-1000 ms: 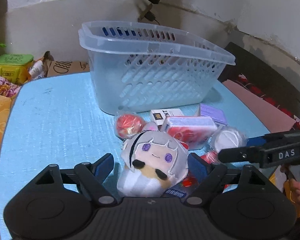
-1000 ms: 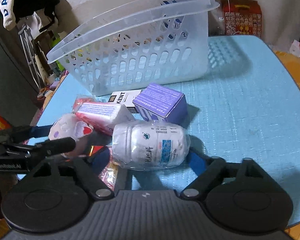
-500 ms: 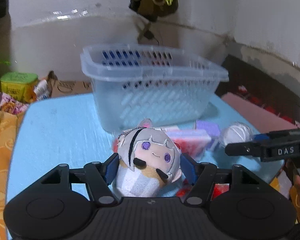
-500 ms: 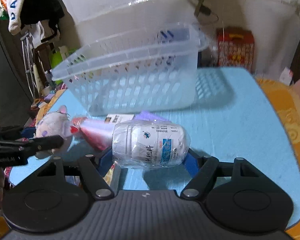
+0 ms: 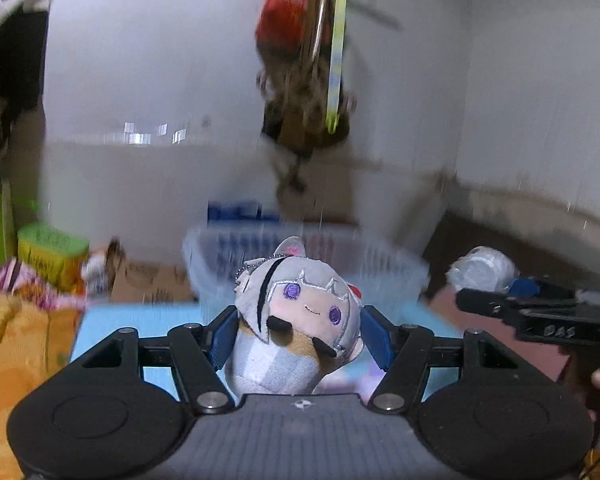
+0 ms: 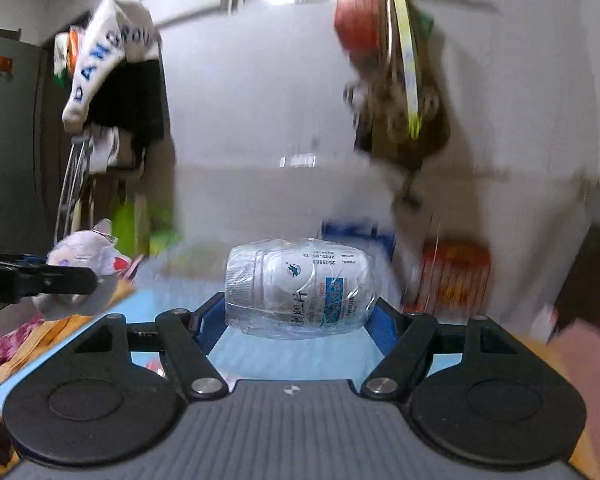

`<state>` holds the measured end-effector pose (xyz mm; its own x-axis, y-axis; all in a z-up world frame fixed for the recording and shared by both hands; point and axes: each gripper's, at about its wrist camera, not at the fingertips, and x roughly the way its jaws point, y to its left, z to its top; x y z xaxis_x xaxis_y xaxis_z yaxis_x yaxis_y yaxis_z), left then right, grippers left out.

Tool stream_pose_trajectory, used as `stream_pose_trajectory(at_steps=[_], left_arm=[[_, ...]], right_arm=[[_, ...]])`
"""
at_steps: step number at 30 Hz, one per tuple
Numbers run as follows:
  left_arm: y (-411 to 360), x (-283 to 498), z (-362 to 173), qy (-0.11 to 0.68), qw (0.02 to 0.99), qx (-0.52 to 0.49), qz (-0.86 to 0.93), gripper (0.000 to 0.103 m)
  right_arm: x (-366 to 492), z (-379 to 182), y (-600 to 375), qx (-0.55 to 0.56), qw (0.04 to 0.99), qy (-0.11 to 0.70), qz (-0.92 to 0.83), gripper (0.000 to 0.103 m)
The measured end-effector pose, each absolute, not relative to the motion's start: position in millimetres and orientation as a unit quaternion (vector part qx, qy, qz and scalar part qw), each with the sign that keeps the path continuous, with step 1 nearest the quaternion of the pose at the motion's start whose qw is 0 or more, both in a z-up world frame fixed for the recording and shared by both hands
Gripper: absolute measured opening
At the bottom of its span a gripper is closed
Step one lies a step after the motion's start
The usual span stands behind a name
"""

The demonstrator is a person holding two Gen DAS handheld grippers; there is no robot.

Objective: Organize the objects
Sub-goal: 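Carry the pill bottle and plush doll into the basket and open both grippers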

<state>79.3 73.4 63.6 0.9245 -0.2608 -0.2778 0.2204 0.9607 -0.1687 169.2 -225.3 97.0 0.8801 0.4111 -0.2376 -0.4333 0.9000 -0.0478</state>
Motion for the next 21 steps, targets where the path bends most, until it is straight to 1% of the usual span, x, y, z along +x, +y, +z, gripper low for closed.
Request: stream_pose_trajectory(at_steps=[3,6,8,13,16,18,20,21], left_arm=[[64.6,95.8,84.9,0.124,0.984,-0.060,-0.114,0.068],[57.0,137.0,101.5,0.128,0.983,-0.069,-0.112,0.068],[52.5,168.6,107.3,0.136,0.984,-0.070,-0.097,0.068],[35.3,243.0,98.6,0.183,0.980,-0.051,-0.051,0.068],[30.9,263.7,88.0,0.211,0.975,-0.062,-0.041,0.068],[25.8,267.9,80.0,0.215,0.974,-0.048,-0.041,0.068],[23.5,270.7,75.5,0.215,0.975,-0.039,-0.035,0.070],[22.8,267.7,71.7,0.208,0.977,-0.028,-0.031,0.072]], right_arm=[[192.9,116.7,-207.5,-0.051,0.971,0.094,0.214,0.075],[228.8,130.8,-184.9,-0.051,0.975,0.098,0.195,0.075],[254.5,133.3,-171.8,-0.058,0.976,0.116,0.176,0.075],[303.6,114.8,-164.1,-0.059,0.965,0.181,0.181,0.074],[314.6,101.7,-168.0,-0.064,0.959,0.203,0.189,0.074],[317.0,97.7,-171.5,-0.063,0.956,0.208,0.198,0.074],[314.9,98.1,-172.7,-0.061,0.956,0.200,0.208,0.076],[309.8,98.7,-172.8,-0.063,0.956,0.196,0.211,0.083]])
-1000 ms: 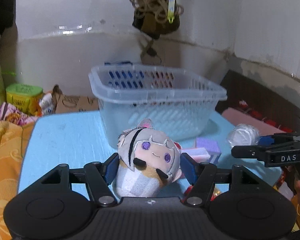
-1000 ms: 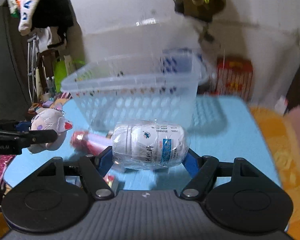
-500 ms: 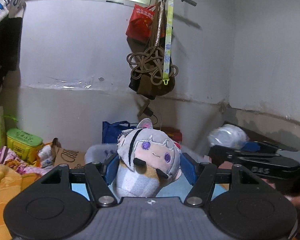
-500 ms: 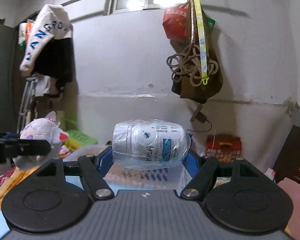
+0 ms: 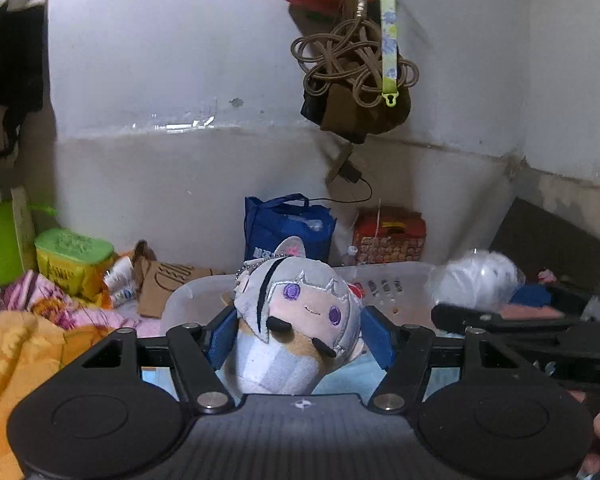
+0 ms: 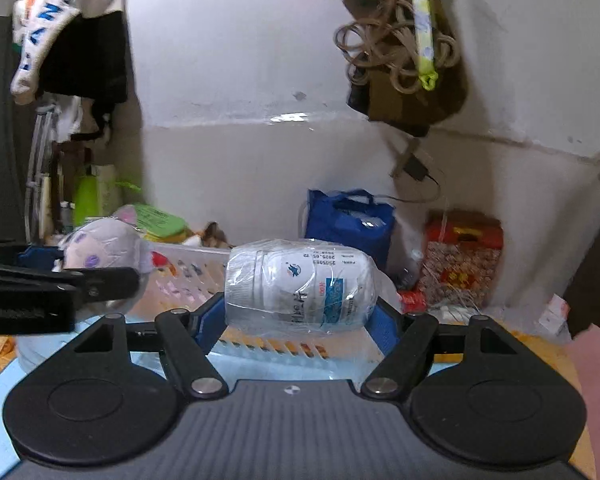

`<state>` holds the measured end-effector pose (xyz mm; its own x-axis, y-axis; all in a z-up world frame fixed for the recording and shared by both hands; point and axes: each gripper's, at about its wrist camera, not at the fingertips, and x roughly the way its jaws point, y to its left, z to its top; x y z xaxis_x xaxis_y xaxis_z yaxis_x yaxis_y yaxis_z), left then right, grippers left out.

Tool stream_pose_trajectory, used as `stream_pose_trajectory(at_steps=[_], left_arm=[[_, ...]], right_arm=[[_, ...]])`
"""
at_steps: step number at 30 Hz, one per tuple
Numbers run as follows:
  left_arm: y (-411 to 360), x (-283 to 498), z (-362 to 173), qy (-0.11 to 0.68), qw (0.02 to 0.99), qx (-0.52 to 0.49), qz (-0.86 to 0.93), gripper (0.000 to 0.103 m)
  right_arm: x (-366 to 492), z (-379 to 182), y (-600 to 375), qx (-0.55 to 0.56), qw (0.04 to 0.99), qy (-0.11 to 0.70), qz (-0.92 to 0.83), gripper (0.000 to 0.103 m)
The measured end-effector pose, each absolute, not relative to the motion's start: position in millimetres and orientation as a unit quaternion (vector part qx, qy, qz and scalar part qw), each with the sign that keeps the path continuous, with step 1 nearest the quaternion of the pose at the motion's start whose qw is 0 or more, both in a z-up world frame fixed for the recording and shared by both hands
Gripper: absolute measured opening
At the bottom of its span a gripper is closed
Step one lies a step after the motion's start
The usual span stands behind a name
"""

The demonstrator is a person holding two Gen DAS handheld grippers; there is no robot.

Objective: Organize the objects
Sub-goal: 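Carry the pill bottle and plush doll into the basket and open both grippers, then grasp the clear silver-capped bottle with the left gripper while the right gripper grasps the red box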

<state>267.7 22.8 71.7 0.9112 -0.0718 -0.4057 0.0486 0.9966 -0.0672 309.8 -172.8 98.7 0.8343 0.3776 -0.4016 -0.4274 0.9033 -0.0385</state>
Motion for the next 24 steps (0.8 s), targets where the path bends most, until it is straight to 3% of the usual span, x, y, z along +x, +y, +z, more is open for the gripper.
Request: stream_pose_trajectory(at_steps=[1,2,3,8,18,24], left_arm=[[21.1,266.5,72.7,0.195,0.980,-0.013,-0.022,0.083],[19.1,264.1,72.4,0.179,0.984,0.000,-0.011,0.098],[21.9,257.2,74.7,0.161,0.987,0.003,-0.006,0.102],[31.8,228.4,86.5,0.106,0.994,-0.014,-0.023,0.103],[44.4,144.4,44.3,0.133,0.985,0.013,-0.112,0.103],[51.0,101.7,8.5,0.161,0.972,0.036,-0.167,0.101]], right_arm=[[305.0,99.8,-173.0,-0.067,0.959,0.185,0.204,0.094],[299.5,101.4,-174.5,-0.069,0.966,0.167,0.187,0.098],[294.2,101.6,-177.3,-0.071,0.969,0.153,0.179,0.103],[261.3,106.8,-202.7,-0.016,0.967,0.133,0.215,0.103],[196.7,67.4,-228.1,0.046,0.948,0.217,0.228,0.103],[169.8,39.3,-218.1,0.008,0.964,0.192,0.187,0.103]])
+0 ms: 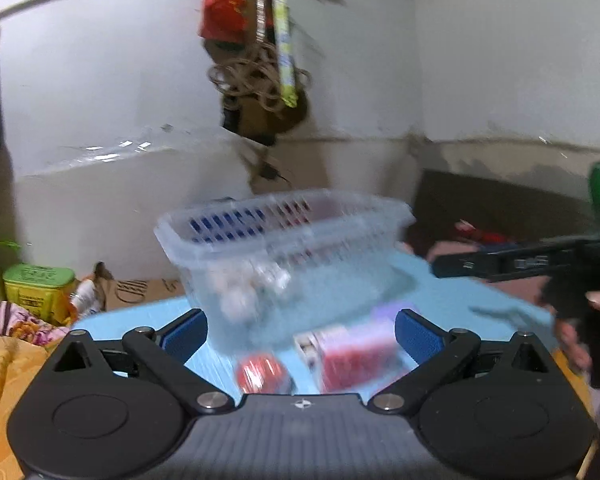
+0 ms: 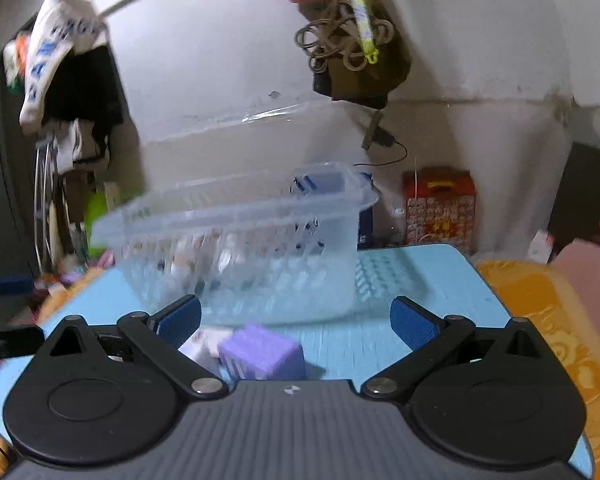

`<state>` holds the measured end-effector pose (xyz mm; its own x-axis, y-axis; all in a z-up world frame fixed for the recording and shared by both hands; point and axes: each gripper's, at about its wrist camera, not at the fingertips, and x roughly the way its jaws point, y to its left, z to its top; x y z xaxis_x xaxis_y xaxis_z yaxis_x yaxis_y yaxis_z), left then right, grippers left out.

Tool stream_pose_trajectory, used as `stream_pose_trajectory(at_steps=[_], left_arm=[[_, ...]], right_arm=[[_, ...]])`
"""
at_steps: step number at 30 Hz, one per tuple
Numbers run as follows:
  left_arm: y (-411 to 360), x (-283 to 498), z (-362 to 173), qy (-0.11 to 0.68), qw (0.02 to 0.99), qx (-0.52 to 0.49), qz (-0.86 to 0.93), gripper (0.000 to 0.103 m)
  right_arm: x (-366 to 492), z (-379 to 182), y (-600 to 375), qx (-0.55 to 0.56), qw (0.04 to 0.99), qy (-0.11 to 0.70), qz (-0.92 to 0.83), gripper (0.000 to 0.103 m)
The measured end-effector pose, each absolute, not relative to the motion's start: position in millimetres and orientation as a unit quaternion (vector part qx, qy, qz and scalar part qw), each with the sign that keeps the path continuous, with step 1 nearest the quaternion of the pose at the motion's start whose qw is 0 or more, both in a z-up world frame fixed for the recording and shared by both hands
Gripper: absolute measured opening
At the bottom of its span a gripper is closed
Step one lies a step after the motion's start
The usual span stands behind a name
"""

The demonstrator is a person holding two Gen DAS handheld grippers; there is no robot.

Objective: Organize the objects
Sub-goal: 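Grasp the clear silver-capped bottle with the left gripper while the right gripper grasps the red box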

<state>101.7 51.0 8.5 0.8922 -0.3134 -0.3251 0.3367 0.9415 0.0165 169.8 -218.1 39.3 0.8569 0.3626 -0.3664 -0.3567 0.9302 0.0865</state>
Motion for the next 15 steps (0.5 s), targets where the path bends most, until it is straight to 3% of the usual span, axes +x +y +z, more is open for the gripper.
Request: stream_pose_trajectory(at_steps=[8,15], left_arm=[[34.8,87.9,-15.9,0.196,0.951,0.096,-0.220,0.093],[28.6,80.8,-39.8,0.242,0.923,0.118,-0.274,0.087]], right_arm=[[139.0,17.6,-182.7,-0.073,0.947,0.206,0.236,0.103],[135.8,11.4,-186.4,-0.061,0.945,0.207,0.248,0.103]])
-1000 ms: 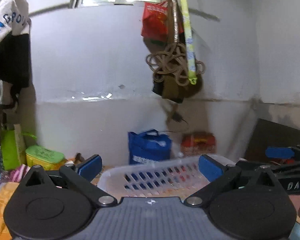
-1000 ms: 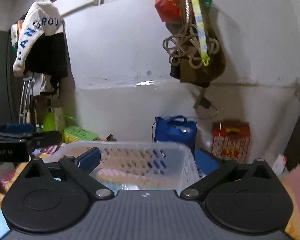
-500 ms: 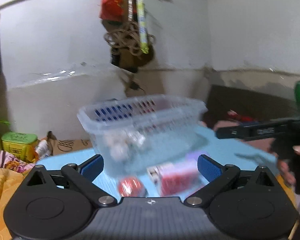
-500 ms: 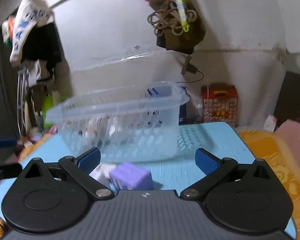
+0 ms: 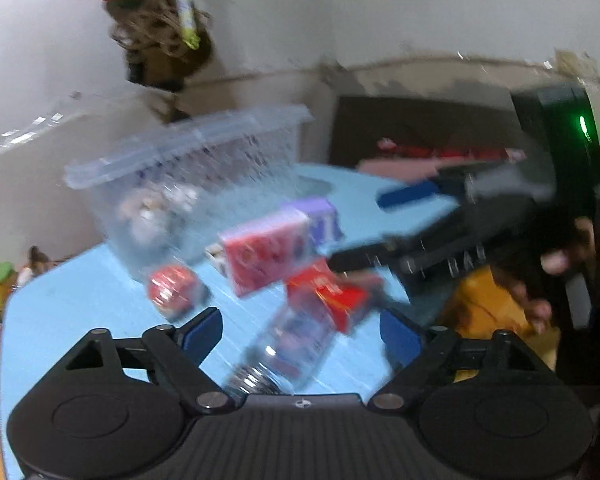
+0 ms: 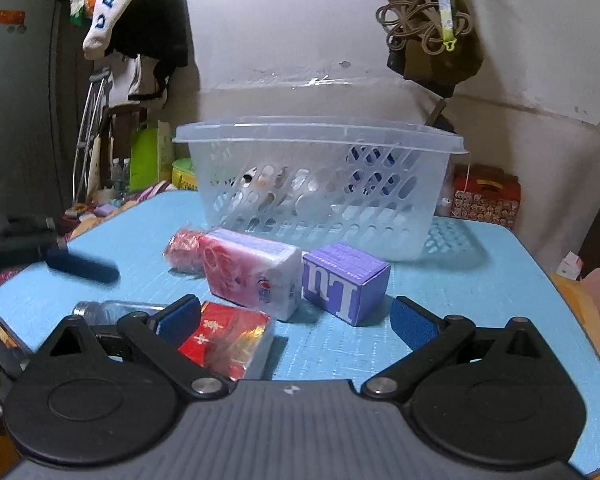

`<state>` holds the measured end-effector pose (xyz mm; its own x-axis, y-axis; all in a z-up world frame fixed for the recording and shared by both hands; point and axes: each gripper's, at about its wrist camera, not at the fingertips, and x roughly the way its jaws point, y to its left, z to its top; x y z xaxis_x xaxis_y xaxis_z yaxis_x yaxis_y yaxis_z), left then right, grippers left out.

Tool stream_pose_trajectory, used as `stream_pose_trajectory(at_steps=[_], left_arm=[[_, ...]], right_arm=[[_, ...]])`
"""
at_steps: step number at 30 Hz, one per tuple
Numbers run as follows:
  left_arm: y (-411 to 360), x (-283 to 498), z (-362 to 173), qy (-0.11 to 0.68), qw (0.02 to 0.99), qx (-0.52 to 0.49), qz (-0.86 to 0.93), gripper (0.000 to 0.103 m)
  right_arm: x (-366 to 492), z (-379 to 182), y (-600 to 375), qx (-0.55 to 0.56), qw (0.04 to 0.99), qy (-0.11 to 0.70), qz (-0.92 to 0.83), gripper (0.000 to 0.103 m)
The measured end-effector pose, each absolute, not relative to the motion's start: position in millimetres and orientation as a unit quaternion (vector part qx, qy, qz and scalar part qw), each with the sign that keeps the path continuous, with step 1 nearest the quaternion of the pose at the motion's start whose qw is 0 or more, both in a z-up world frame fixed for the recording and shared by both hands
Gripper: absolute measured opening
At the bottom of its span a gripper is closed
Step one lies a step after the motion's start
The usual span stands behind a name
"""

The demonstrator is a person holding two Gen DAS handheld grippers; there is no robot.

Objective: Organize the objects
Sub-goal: 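Grasp the clear silver-capped bottle with the left gripper while the right gripper grasps the red box, then lower the clear bottle and red box into the basket and open both grippers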

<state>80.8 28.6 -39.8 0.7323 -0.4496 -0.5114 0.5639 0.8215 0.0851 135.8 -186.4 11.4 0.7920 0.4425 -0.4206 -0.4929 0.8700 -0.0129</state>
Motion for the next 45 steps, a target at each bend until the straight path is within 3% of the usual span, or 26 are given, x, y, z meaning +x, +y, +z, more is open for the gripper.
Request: stream_pose_trajectory(at_steps=[3,4,5,9,15,23,26,34,45], left_arm=[[24.8,85.3,-48.5,0.264,0.920,0.133,-0.259,0.069],[26.8,86.7,-49.0,0.268,0.922,0.131,-0.248,0.055],[30.4,90.2,-49.7,0.275,0.923,0.121,-0.241,0.050],[43.5,99.1,-52.0,0.292,0.929,0.091,-0.210,0.044],[48.5,100.6,-52.5,0.288,0.935,0.091,-0.186,0.044],[45.7,99.8,-52.6,0.284,0.936,0.099,-0.183,0.045],[45.4,99.9,-52.6,0.284,0.936,0.097,-0.184,0.045],[38.2,87.1,-43.6,0.243,0.945,0.128,-0.179,0.044],[47.7,84.0,-31.5,0.218,0.955,0.106,-0.169,0.044]], right_arm=[[131.6,10.3,-190.2,-0.051,0.946,0.198,0.250,0.103],[129.1,8.3,-190.8,-0.051,0.947,0.194,0.251,0.103],[126.5,5.7,-191.6,-0.052,0.950,0.186,0.245,0.103],[119.0,-2.3,-192.2,-0.037,0.957,0.170,0.233,0.103],[114.2,-14.1,-173.1,-0.075,0.949,0.176,0.252,0.102],[112.4,-30.7,-161.1,-0.088,0.942,0.181,0.267,0.076],[110.2,-31.5,-164.3,-0.092,0.939,0.174,0.283,0.055],[105.7,-7.3,-174.3,-0.121,0.934,0.150,0.300,0.055],[124.8,20.1,-201.6,-0.071,0.952,0.141,0.262,0.055]])
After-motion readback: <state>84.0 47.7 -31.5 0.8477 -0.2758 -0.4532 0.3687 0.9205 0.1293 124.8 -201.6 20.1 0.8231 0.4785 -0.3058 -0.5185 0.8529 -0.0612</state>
